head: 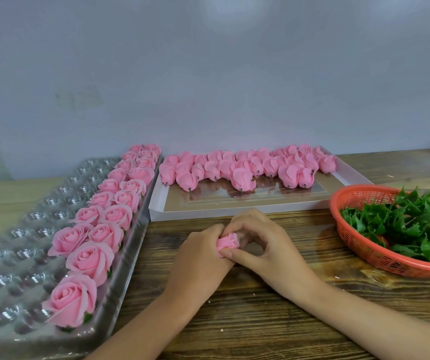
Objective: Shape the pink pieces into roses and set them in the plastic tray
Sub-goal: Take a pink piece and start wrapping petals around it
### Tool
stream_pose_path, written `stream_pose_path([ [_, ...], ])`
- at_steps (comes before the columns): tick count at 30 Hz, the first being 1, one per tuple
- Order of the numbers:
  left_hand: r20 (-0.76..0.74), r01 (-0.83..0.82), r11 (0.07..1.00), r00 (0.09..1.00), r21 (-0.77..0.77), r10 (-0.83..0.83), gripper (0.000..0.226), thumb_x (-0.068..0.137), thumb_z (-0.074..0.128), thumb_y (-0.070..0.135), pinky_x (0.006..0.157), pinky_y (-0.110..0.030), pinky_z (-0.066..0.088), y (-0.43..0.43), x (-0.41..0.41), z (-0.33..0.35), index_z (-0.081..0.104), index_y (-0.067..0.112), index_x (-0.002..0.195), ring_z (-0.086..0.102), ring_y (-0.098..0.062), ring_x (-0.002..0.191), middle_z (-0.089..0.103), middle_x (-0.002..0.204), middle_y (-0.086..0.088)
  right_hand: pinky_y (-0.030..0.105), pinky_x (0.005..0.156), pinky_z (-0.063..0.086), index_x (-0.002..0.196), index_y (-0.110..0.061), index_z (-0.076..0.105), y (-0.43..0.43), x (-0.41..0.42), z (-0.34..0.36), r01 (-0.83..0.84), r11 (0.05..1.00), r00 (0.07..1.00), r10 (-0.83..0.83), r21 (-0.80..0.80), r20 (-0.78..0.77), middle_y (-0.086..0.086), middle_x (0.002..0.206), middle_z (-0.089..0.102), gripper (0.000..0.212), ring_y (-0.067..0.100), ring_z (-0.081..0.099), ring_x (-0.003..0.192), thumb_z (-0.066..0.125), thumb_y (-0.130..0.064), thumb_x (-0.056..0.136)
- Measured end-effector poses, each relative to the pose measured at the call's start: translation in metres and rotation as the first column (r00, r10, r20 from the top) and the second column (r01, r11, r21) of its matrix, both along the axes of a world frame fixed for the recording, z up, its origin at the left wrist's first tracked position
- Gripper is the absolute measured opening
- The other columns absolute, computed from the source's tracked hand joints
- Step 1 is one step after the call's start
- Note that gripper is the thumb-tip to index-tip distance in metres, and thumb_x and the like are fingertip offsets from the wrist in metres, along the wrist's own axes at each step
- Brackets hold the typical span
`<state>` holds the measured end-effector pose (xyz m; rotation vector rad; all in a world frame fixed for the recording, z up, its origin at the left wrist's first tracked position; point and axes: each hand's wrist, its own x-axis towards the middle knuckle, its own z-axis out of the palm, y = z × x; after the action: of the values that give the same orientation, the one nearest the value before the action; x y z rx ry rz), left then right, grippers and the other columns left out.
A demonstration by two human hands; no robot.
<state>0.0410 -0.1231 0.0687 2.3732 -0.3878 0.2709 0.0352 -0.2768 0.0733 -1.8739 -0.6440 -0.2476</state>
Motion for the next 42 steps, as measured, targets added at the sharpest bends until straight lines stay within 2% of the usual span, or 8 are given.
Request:
stream_pose_path([
  [7, -0.023, 0.032, 0.997, 0.999, -0.075, -0.034, 0.010, 0.084, 0.066, 0.036, 0.063, -0.024, 0.051, 0.0015, -0.0009, 0.0030, 0.070, 0.028, 0.088, 0.061, -0.001, 0.069, 0.067, 0.073, 0.013, 0.029, 0.087, 0.051, 0.095, -0.018, 0.074, -0.0012, -0.0011, 0.0003, -0.053, 0.999, 0.998, 0.053, 0.011, 0.038, -0.007, 0.101, 0.061, 0.017, 0.019, 0.061, 0.099, 0.077, -0.008, 0.083],
  [12, -0.029, 0.028, 1.000, 0.999, -0.010, -0.028, 0.010, 0.085, 0.063, 0.035, 0.062, -0.033, 0.052, 0.0004, -0.0028, 0.0046, 0.064, 0.027, 0.080, 0.060, -0.006, 0.066, 0.065, 0.071, 0.009, 0.029, 0.076, 0.049, 0.096, -0.026, 0.064, 0.0000, -0.0006, 0.0014, -0.015, 0.999, 1.000, 0.015, 0.044, 0.014, -0.011, 0.093, 0.060, 0.026, 0.013, 0.059, 0.078, 0.081, -0.026, 0.076],
  [16, 0.014, 0.039, 0.995, 0.999, 0.094, -0.040, 0.015, 0.087, 0.058, 0.038, 0.056, -0.023, 0.045, 0.0000, -0.0059, 0.0057, 0.055, 0.031, 0.074, 0.056, -0.003, 0.062, 0.059, 0.066, 0.013, 0.027, 0.069, 0.049, 0.088, -0.029, 0.061, 0.0004, -0.0034, 0.0033, 0.001, 1.000, 0.999, -0.001, 0.002, 0.047, -0.012, 0.089, 0.058, 0.018, 0.012, 0.059, 0.075, 0.074, -0.039, 0.079],
  [20, 0.033, 0.084, 0.990, 0.996, 0.112, -0.088, 0.013, 0.090, 0.056, 0.036, 0.064, -0.026, 0.049, -0.0017, -0.0062, 0.0074, 0.056, 0.030, 0.079, 0.058, -0.005, 0.066, 0.058, 0.069, 0.014, 0.043, 0.072, 0.052, 0.087, -0.021, 0.063, 0.0001, -0.0052, 0.0045, -0.018, 1.000, 0.997, 0.019, -0.013, 0.078, -0.005, 0.090, 0.058, 0.012, 0.018, 0.061, 0.079, 0.069, -0.032, 0.087],
  [28, -0.045, 0.114, 0.991, 0.992, -0.069, -0.118, 0.018, 0.083, 0.067, 0.033, 0.059, -0.018, 0.048, -0.0008, -0.0039, 0.0099, 0.056, 0.038, 0.070, 0.060, -0.001, 0.069, 0.065, 0.068, 0.012, 0.032, 0.081, 0.049, 0.087, -0.018, 0.067, -0.0015, -0.0042, 0.0038, -0.040, 0.999, 0.996, 0.040, -0.006, 0.079, -0.006, 0.091, 0.055, 0.008, 0.017, 0.057, 0.087, 0.074, -0.015, 0.087],
  [33, 0.075, 0.100, 0.993, 0.992, 0.059, -0.104, 0.013, 0.086, 0.063, 0.032, 0.053, -0.014, 0.037, -0.0005, -0.0070, 0.0061, 0.055, 0.032, 0.075, 0.056, -0.002, 0.061, 0.058, 0.065, 0.014, 0.042, 0.075, 0.053, 0.093, -0.020, 0.059, -0.0004, -0.0051, 0.0042, -0.023, 1.000, 1.000, 0.023, 0.015, 0.003, 0.003, 0.090, 0.065, 0.014, 0.020, 0.062, 0.078, 0.073, -0.019, 0.088],
  [37, 0.121, 0.095, 0.986, 0.986, 0.141, -0.112, 0.012, 0.087, 0.053, 0.040, 0.052, -0.011, 0.033, -0.0022, -0.0084, 0.0061, 0.050, 0.035, 0.076, 0.053, 0.002, 0.060, 0.051, 0.064, 0.019, 0.026, 0.066, 0.049, 0.089, -0.018, 0.059, 0.0001, -0.0049, 0.0028, -0.007, 1.000, 1.000, 0.007, 0.011, -0.010, 0.001, 0.082, 0.063, 0.012, 0.013, 0.059, 0.070, 0.070, -0.013, 0.090],
  [42, 0.093, 0.075, 0.994, 0.992, 0.084, -0.083, 0.018, 0.089, 0.055, 0.039, 0.053, -0.013, 0.038, -0.0028, -0.0079, 0.0055, 0.050, 0.040, 0.072, 0.056, -0.001, 0.062, 0.055, 0.063, 0.017, 0.018, 0.074, 0.045, 0.088, -0.016, 0.062, -0.0012, -0.0045, 0.0031, -0.036, 0.999, 0.999, 0.036, 0.003, 0.027, -0.011, 0.089, 0.056, 0.011, 0.010, 0.058, 0.075, 0.069, -0.007, 0.090],
])
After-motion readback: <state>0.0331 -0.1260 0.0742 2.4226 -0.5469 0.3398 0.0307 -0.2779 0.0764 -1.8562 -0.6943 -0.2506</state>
